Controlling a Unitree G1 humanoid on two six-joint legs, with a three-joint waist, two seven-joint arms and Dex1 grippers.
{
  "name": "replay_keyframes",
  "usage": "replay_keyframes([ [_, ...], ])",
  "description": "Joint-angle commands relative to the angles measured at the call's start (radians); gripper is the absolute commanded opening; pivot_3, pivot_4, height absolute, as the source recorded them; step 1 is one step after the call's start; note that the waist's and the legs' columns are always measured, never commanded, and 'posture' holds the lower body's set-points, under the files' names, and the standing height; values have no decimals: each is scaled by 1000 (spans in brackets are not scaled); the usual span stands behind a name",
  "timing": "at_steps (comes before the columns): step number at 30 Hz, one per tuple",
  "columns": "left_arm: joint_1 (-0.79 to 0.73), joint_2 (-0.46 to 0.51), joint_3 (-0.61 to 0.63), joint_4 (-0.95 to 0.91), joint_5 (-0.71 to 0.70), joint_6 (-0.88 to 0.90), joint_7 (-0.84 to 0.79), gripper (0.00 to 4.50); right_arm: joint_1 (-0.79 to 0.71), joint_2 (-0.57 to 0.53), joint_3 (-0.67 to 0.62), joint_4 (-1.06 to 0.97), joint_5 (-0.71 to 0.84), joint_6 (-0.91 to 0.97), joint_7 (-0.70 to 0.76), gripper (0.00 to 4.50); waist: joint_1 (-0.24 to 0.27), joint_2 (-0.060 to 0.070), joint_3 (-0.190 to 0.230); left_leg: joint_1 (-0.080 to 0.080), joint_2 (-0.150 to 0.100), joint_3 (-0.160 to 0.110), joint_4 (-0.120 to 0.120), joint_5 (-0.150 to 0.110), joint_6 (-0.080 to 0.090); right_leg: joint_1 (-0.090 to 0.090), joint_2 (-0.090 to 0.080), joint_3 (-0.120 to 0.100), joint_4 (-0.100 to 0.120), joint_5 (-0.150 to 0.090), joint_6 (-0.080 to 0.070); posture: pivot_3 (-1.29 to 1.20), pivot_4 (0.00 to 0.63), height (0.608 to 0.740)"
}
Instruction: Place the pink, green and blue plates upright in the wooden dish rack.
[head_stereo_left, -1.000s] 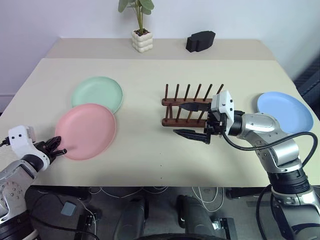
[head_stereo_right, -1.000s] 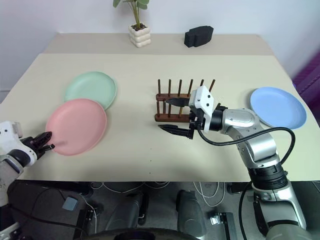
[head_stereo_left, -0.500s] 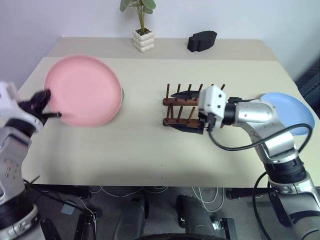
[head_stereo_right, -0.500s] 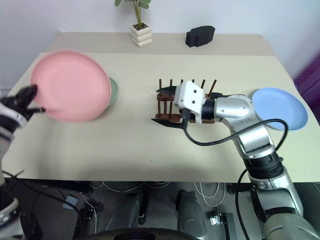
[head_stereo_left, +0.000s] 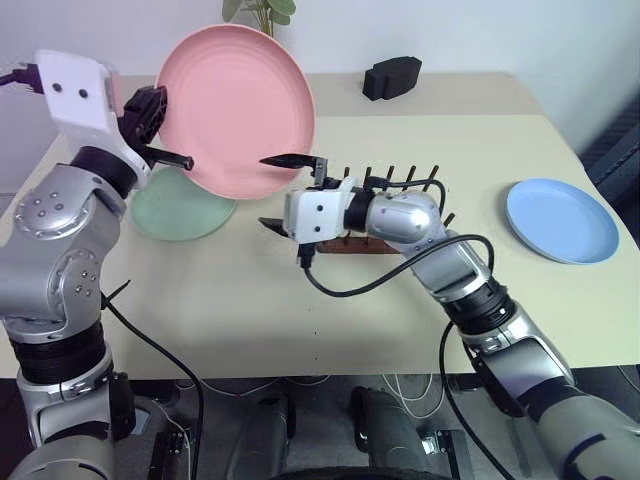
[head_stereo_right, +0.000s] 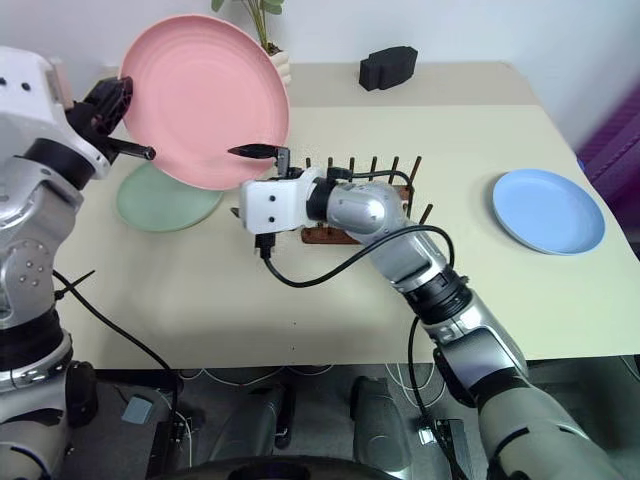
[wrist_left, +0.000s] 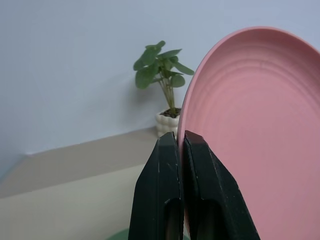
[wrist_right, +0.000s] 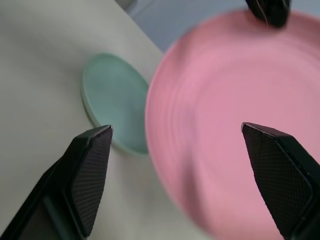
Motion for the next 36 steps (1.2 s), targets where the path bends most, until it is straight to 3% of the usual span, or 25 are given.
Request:
replay_keyframes([
  [1, -26, -3, 18, -62, -11, 6, 10, 43, -56, 24, 14, 72, -86, -79, -75, 4217, 0, 0, 0, 0, 0, 0, 0, 0, 0, 0, 0, 0, 0, 0, 0, 0, 150, 735],
  [8, -18, -20, 40, -113, -70, 54, 7, 43, -74, 52, 29, 195, -164, -154, -135, 4217, 0, 0, 0, 0, 0, -1, 0, 1, -1, 0, 0, 0, 0, 0, 0, 0, 150, 735],
  [11, -6, -16, 41, -129, -77, 68, 6, 0, -69, 64, 28, 207, -173, -165, -140, 3410, -1, 0, 0, 0, 0, -1, 0, 1, -1, 0, 1, 0, 0, 0, 0, 0, 150, 735],
  [17, 3, -19, 64, -123, -91, 74, 7, 0, -49, 71, 25, 197, -178, -176, -139, 389, -2, 0, 0, 0, 0, -1, 0, 1, -2, 0, 1, 0, 0, 0, 0, 0, 150, 735],
  [18, 3, -25, 69, -121, -95, 74, 9, 0, -44, 70, 24, 192, -180, -177, -140, 55, -2, 0, 0, 0, 0, -1, 0, 1, -2, 0, 1, 0, 0, 0, 0, 0, 150, 735],
  [26, -1, -96, 102, -104, -133, 41, 22, 0, -11, 52, 18, 162, -210, -191, -154, 55, 1, 0, 0, 0, 0, -1, 0, 1, -2, 1, 1, 0, 0, 0, 0, 0, 150, 735],
  [29, -26, -150, 160, -102, -193, 1, 36, 1001, -17, 37, 2, 162, -231, -209, -189, 0, 0, 0, 0, 0, 0, -1, 0, 1, -2, 1, 1, 0, 0, 0, -1, 0, 150, 735],
  [36, -48, -167, 248, -60, -243, -96, 74, 4453, -63, -31, -32, 189, -281, -312, -292, 0, -1, 0, 0, 0, 0, -1, 0, 2, -3, 0, 1, 0, 0, 0, -1, 0, 150, 735],
])
